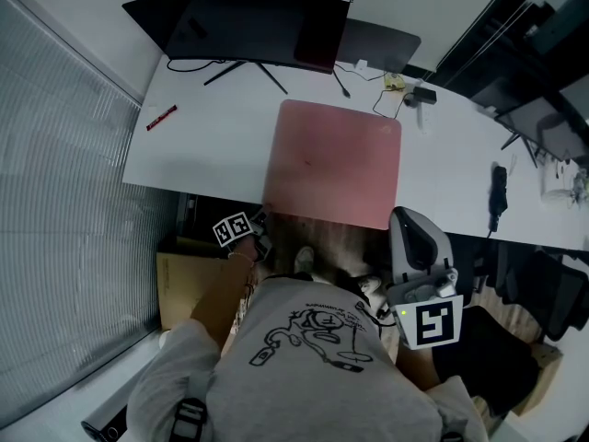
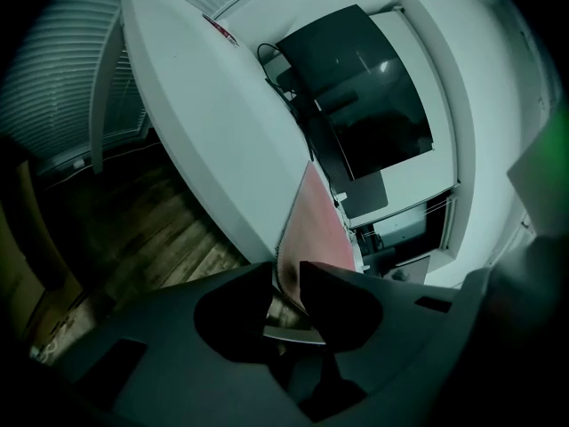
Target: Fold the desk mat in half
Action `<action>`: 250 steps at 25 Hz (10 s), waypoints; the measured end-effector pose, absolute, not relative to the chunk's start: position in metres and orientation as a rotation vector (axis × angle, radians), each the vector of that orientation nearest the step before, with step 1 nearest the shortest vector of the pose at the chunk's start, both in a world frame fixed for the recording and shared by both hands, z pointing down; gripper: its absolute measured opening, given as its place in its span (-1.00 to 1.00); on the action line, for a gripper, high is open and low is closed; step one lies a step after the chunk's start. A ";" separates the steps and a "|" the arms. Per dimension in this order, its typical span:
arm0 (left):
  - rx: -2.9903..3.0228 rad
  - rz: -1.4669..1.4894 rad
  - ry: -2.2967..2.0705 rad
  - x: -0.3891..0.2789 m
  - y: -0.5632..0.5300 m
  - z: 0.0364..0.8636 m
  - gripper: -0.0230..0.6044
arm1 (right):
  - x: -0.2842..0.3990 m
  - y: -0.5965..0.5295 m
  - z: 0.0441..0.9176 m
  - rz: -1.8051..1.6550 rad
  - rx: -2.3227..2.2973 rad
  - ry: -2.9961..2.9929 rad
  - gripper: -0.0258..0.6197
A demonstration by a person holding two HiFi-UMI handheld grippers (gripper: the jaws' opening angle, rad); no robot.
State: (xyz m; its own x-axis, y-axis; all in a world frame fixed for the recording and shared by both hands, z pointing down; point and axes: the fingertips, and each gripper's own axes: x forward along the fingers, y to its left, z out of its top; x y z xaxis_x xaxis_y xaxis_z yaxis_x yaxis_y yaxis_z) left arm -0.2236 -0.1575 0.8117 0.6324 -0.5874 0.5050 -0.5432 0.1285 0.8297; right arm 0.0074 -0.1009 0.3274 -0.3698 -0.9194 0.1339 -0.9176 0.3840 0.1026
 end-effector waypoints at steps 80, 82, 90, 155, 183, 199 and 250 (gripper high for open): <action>2.154 0.302 -0.759 -0.075 -0.142 0.710 -0.82 | 0.083 -0.082 0.321 -0.002 1.720 -2.443 -0.90; 2.157 0.305 -0.756 -0.073 -0.141 0.710 -0.82 | 0.085 -0.081 0.322 -0.001 1.719 -2.441 -0.90; 2.168 0.312 -0.744 -0.062 -0.137 0.706 -0.82 | 0.092 -0.079 0.321 0.000 1.728 -2.439 -0.90; 2.226 0.424 -0.626 0.024 -0.105 0.697 -0.83 | 0.153 -0.072 0.311 -0.018 1.734 -2.466 -0.90; 2.237 0.499 -0.578 0.050 -0.094 0.696 -0.82 | 0.174 -0.064 0.312 -0.002 1.747 -2.472 -0.90; 2.239 0.527 -0.563 0.072 -0.088 0.700 -0.82 | 0.198 -0.058 0.314 0.008 1.775 -2.462 -0.90; 2.265 0.617 -0.459 0.150 -0.076 0.710 -0.82 | 0.259 -0.038 0.316 0.022 1.839 -2.387 -0.90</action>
State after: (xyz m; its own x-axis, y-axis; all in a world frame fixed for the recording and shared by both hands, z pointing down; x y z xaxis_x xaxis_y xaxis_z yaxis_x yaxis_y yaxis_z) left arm 0.1501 -0.0760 0.7100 0.8212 -0.1392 0.5534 -0.4902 -0.6684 0.5594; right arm 0.2592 -0.0377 0.3160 -0.2497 -0.9620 0.1103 -0.9639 0.2578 0.0664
